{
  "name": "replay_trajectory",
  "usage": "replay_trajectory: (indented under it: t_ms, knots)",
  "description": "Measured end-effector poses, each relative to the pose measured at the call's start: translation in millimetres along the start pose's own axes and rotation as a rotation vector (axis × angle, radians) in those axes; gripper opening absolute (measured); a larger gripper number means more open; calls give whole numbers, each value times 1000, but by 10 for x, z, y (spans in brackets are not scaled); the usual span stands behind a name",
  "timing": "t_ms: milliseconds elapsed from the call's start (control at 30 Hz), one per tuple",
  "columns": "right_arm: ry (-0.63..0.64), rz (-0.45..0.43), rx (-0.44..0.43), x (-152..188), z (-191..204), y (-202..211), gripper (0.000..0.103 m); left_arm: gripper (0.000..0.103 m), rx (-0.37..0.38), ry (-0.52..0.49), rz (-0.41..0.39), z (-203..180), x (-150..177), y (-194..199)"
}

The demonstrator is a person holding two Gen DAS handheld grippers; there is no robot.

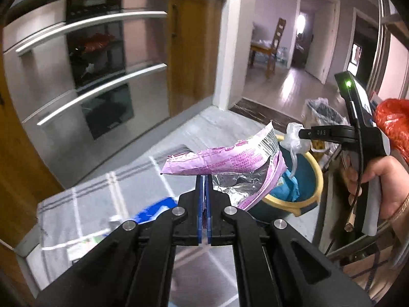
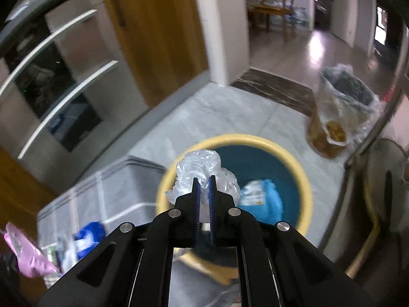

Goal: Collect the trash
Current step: 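Carry the pink packet and plastic bag over the teal bin with both tools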

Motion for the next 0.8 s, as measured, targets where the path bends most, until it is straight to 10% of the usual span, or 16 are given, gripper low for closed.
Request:
replay_trajectory:
  t_ms: [433,800]
  knots:
    - [-40,53,8,3,-543,-246,7,2,12,-143,-52,-971,-928,-856]
    - [-82,89,-6,53,-627,-378,8,2,57,-154,188,-1363,-394,-1942]
Point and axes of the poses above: each gripper's, at about its wrist camera, not at the fingertips, and y roughly against the way its jaws point, z to its left, x to its underside, the point moved 8 cm from there along -y, roughly the way its jaws point
